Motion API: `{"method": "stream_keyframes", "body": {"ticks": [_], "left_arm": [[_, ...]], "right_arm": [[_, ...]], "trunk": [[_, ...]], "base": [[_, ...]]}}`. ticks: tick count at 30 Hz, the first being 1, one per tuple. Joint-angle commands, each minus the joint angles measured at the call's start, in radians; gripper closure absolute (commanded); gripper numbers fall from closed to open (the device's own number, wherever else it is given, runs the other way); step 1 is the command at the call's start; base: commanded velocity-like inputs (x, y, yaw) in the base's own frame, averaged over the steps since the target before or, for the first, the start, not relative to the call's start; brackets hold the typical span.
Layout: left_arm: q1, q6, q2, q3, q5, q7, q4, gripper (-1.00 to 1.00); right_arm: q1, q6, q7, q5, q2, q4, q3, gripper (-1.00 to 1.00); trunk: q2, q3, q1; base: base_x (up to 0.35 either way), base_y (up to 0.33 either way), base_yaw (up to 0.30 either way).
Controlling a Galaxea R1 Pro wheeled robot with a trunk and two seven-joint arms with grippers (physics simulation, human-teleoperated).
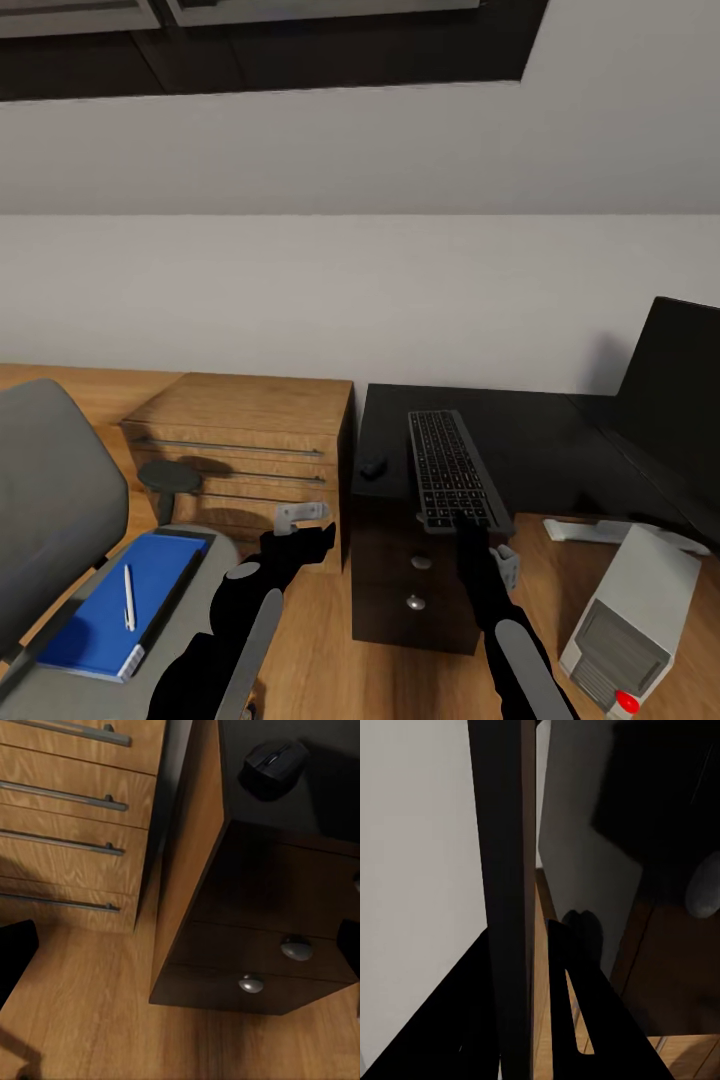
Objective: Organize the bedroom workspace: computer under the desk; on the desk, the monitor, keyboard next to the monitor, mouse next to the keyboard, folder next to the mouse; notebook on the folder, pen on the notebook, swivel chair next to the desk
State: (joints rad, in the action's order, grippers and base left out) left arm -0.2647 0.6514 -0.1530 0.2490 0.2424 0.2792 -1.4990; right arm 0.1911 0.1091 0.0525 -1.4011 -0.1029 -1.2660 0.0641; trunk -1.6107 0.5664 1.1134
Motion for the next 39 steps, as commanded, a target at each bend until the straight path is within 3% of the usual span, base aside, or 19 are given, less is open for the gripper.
{"method": "stream_keyframes", "body": {"ticks": [1,38,39], "left_arm": [[-0.001,0.003,0.0,0.001,0.011,0.009,-0.001,-1.0],[-0.001,0.002,0.003,0.001,0.011,0.009,0.008,-1.0],[-0.001,0.002,0.003,0.001,0.011,0.009,0.008,-1.0]], "right_arm": [[0.001,0.006,0.006,-0.012,0.0,0.0,0.002,1.0],[0.001,0.004,0.001,-0.014,0.002,0.004,0.002,1.0],[0.001,0.004,0.001,-0.014,0.002,0.004,0.002,-1.0]], "trunk": [[-0.001,0.001,0.0],[-0.001,0.001,0.0],[-0.001,0.001,0.0]], "base": [[0.0,0.0,0.0],[0.028,0.0,0.0],[0.0,0.0,0.0]]}}
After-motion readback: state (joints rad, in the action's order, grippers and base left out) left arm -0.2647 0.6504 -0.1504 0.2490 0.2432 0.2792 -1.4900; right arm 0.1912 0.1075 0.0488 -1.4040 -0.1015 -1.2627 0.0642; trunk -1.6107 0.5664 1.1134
